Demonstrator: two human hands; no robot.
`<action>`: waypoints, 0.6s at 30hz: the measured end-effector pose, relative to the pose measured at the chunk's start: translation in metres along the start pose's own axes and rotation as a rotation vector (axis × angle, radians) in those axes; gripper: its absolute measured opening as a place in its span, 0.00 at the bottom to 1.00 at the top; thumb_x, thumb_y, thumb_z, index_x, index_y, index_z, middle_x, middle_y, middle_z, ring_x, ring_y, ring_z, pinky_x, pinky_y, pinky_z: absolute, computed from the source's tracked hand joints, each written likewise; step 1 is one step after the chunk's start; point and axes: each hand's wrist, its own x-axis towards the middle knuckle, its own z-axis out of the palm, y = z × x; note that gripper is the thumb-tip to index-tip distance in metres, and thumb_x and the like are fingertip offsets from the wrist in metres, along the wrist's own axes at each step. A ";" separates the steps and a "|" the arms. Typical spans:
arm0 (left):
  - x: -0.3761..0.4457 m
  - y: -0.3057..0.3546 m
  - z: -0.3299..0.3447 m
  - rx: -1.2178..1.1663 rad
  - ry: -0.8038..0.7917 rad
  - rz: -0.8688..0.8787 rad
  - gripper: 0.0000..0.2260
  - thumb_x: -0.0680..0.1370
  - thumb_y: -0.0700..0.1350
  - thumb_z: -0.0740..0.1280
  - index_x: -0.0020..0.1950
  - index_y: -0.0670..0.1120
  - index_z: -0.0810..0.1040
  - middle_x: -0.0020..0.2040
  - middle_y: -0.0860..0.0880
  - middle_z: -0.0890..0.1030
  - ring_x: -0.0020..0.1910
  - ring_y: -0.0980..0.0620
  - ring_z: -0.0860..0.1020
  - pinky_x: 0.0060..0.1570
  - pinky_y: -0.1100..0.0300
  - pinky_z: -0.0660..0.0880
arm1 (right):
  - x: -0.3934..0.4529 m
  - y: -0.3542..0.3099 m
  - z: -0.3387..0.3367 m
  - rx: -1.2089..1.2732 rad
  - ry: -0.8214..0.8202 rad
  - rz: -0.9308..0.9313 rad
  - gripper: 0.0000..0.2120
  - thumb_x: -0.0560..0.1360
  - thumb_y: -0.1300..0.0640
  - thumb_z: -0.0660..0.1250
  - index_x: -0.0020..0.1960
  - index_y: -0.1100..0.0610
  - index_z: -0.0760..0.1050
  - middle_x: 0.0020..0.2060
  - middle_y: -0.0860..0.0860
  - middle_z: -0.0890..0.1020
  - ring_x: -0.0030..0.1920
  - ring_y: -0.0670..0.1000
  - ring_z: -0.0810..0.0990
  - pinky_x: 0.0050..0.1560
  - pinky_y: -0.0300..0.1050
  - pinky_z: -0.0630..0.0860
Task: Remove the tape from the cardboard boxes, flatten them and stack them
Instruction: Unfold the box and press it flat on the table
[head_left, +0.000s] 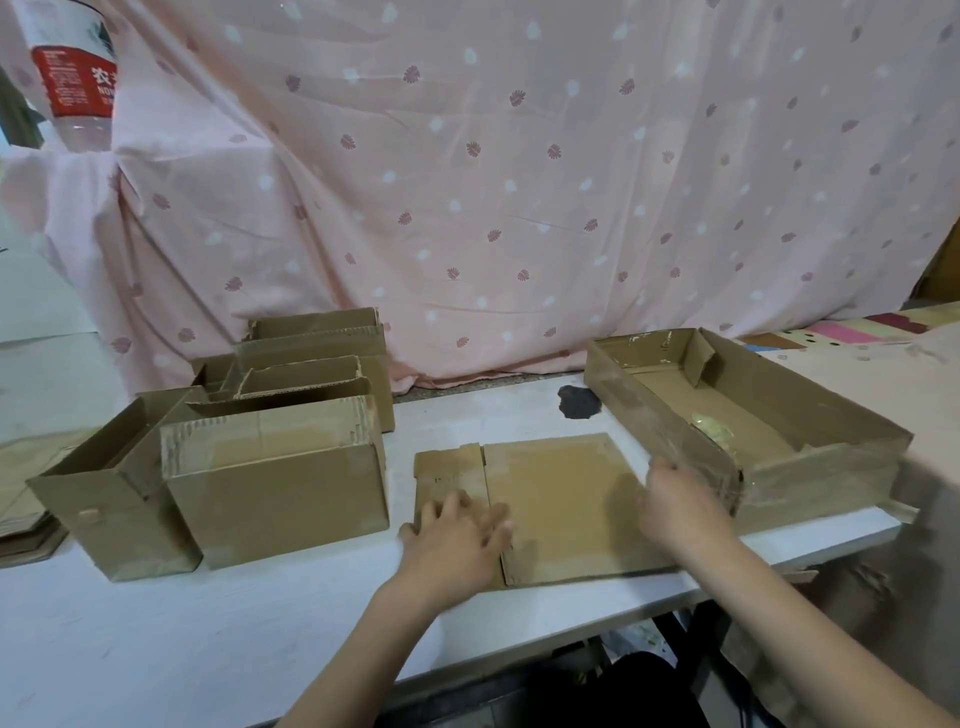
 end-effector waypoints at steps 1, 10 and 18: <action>0.001 0.002 0.006 0.075 -0.016 0.005 0.22 0.82 0.63 0.45 0.76 0.65 0.59 0.75 0.49 0.59 0.74 0.43 0.56 0.70 0.37 0.54 | 0.003 -0.004 0.005 -0.050 0.024 -0.070 0.17 0.81 0.58 0.60 0.69 0.61 0.68 0.61 0.58 0.76 0.59 0.59 0.78 0.54 0.50 0.76; 0.021 -0.004 0.022 0.269 0.056 0.011 0.23 0.84 0.62 0.45 0.79 0.66 0.46 0.79 0.49 0.52 0.79 0.45 0.49 0.74 0.34 0.42 | 0.039 -0.028 0.058 -0.200 -0.215 -0.287 0.27 0.83 0.39 0.41 0.81 0.41 0.47 0.80 0.63 0.51 0.80 0.62 0.48 0.79 0.56 0.45; 0.054 0.014 0.020 0.178 0.091 -0.093 0.24 0.84 0.50 0.53 0.80 0.47 0.57 0.81 0.46 0.54 0.80 0.45 0.50 0.75 0.41 0.35 | 0.004 -0.084 0.071 -0.546 0.010 -0.172 0.16 0.78 0.61 0.55 0.59 0.59 0.79 0.53 0.58 0.82 0.52 0.62 0.83 0.54 0.60 0.77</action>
